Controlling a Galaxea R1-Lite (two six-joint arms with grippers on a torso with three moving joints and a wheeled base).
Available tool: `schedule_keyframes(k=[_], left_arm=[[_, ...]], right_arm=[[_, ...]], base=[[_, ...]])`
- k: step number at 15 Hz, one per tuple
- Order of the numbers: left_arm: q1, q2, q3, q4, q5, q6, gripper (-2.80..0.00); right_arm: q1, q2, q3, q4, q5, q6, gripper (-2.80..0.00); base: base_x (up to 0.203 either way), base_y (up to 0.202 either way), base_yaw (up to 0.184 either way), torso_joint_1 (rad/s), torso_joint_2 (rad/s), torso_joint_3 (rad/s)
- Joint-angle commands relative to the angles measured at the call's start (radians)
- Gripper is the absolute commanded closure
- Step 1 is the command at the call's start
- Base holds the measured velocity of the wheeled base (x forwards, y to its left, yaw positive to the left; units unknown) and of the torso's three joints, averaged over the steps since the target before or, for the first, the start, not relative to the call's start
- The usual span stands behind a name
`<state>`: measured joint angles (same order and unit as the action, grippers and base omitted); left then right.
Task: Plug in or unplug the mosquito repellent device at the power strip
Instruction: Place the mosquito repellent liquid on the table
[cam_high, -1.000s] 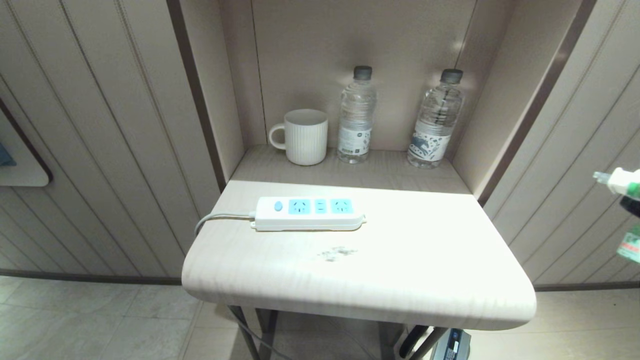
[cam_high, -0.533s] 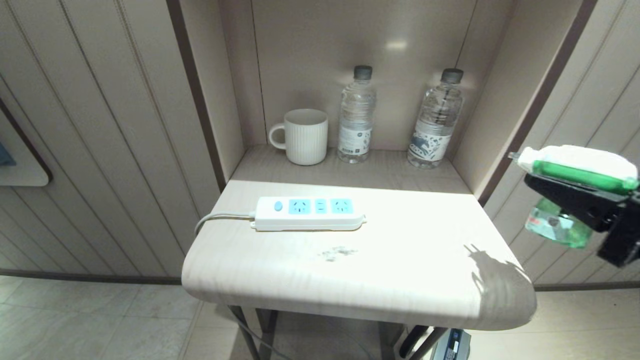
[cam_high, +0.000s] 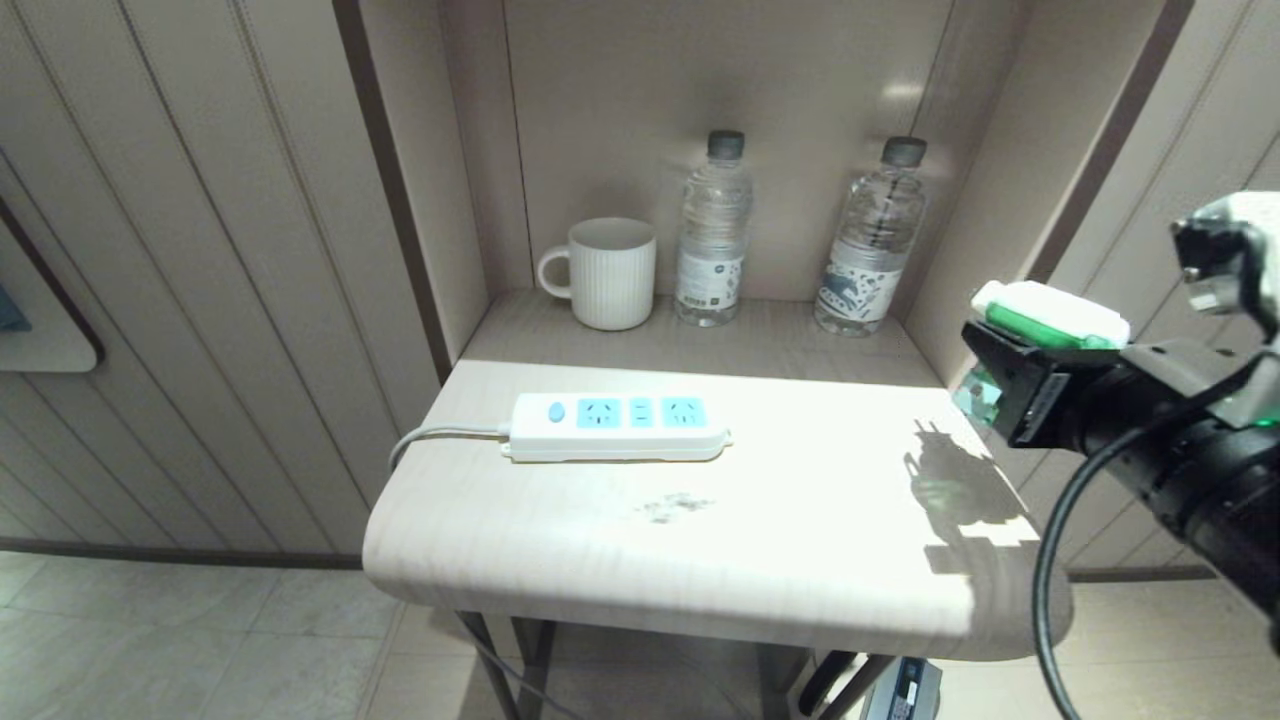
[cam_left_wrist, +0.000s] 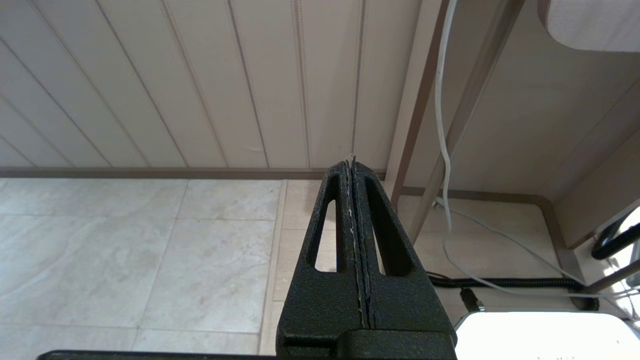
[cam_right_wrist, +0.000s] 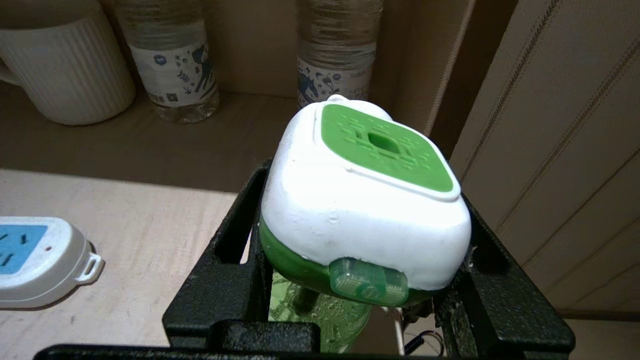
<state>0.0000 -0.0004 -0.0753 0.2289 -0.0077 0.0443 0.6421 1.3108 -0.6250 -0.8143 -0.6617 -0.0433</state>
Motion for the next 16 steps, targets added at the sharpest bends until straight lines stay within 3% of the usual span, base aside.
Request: schedule_keyframes(k=[1, 6, 10, 16], left_arm=[[0.0, 0.0, 0.0, 0.001, 0.0, 0.0, 0.0], [0.0, 0.0, 0.0, 0.001, 0.0, 0.0, 0.0], [0.0, 0.0, 0.0, 0.001, 0.0, 0.0, 0.0], [0.0, 0.0, 0.0, 0.001, 0.0, 0.0, 0.0]], right_arm=[[0.0, 0.091, 0.021, -0.068, -0.009, -0.02, 0.0], [0.003, 0.235, -0.011, -0.148, -0.03, -0.062, 0.0], [0.076, 0.301, -0.07, -0.157, -0.11, -0.065, 0.0], [0.095, 0.39, -0.099, -0.245, -0.202, -0.075, 0.0]], base=[[0.0, 0.0, 0.0, 0.0, 0.0, 0.0], [0.0, 0.0, 0.0, 0.0, 0.0, 0.0], [0.0, 0.0, 0.0, 0.0, 0.0, 0.0], [0.0, 0.0, 0.0, 0.0, 0.0, 0.0]])
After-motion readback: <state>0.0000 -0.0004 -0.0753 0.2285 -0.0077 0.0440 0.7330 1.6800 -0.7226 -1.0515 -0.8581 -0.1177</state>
